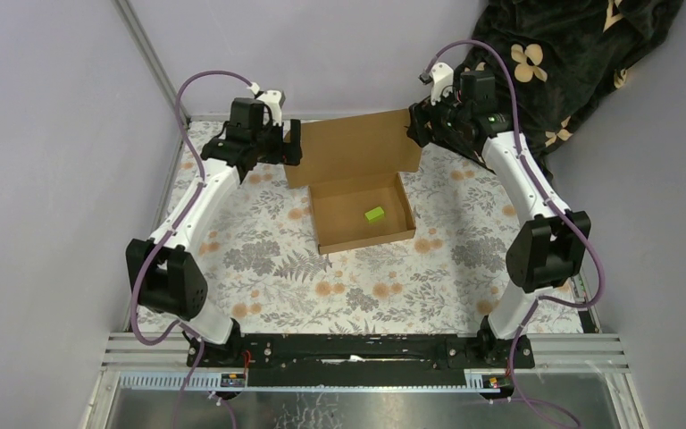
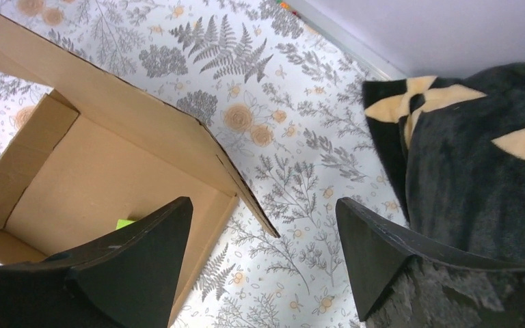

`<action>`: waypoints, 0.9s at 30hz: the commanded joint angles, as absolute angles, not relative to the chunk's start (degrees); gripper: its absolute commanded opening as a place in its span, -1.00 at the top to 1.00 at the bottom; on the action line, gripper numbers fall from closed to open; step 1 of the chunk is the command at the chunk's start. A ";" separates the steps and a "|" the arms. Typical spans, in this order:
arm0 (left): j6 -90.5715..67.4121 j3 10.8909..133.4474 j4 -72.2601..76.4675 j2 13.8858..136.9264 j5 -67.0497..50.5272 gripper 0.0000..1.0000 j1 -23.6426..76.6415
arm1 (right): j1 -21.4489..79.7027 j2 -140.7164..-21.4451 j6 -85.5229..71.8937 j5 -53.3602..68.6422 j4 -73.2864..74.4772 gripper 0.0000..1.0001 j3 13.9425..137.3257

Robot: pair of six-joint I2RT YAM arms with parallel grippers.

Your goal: Fold the paper box

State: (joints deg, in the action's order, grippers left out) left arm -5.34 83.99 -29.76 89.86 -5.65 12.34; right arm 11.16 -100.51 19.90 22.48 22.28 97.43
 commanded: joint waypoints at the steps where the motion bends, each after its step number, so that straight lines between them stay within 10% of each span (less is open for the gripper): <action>1: -2.25 85.60 -31.35 90.57 -7.28 -0.95 11.30 | 9.76 -102.36 22.18 27.38 25.84 -0.67 101.26; 14: -2.58 87.16 -32.16 91.91 -11.67 -0.41 10.04 | 8.88 -104.35 21.18 33.22 26.04 -0.08 102.30; 27: -3.68 88.13 -31.51 93.91 -14.05 -0.20 9.84 | 8.88 -106.33 20.29 35.30 26.58 0.08 104.00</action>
